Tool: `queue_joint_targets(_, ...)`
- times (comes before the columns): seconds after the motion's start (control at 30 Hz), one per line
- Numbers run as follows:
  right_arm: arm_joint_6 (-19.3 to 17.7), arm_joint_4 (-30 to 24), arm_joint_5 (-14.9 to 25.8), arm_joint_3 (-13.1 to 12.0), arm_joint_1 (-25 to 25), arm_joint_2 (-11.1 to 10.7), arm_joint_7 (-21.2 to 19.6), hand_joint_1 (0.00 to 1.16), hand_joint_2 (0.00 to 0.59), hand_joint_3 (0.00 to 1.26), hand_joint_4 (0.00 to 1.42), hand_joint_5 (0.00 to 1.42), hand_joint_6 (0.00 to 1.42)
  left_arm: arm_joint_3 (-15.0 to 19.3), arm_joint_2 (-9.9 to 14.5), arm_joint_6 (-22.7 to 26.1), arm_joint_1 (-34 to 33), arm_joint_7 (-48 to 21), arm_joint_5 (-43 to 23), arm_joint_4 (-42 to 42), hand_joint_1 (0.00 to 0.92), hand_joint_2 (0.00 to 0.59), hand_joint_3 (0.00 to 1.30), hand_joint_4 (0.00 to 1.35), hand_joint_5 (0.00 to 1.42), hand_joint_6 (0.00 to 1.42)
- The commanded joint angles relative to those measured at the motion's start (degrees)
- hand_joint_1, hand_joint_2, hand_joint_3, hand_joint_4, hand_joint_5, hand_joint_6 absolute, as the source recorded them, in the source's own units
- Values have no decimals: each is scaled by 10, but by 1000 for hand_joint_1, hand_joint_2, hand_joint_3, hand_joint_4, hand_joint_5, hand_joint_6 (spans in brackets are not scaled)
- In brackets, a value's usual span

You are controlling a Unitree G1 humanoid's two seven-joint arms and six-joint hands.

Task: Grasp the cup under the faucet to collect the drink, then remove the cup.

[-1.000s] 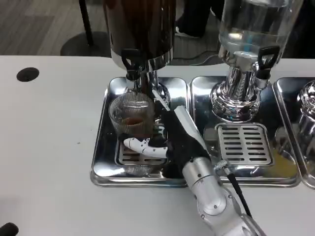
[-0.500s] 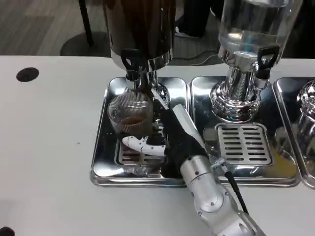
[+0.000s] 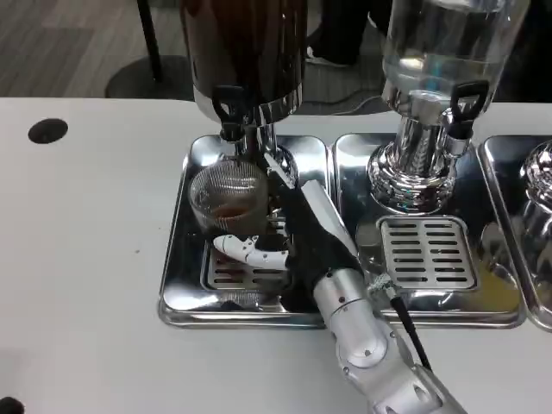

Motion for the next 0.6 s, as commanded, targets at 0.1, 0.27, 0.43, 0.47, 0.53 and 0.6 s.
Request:
queue_joint_targets(0.1,-11,5,4,-2,-5,7,-5,857,189,68,136,128,5,4,1,1,-3,4,-7,2,0,45,0,0,0,0)
queue_joint_targets(0.27,-13,1,5,-5,0,5,-9,861,189,102,163,146,10,2,1,2,-4,3,-6,0,0,45,0,0,0,0)
queue_joint_targets(0.43,-14,-4,7,-7,5,4,-10,861,189,120,173,156,10,2,0,2,-5,2,-5,-1,0,45,0,0,0,0)
queue_joint_targets(0.47,-14,-5,8,-7,6,4,-10,861,189,132,176,157,18,2,0,2,-5,2,-5,-2,0,45,0,0,0,0)
queue_joint_targets(0.53,-14,-5,9,-8,7,4,-11,867,191,147,186,158,24,2,0,2,-4,2,-5,-1,0,45,0,0,0,0)
queue_joint_targets(0.6,-15,-5,9,-8,8,4,-11,864,190,159,187,167,25,2,0,1,-3,2,-5,-1,0,45,0,0,0,0)
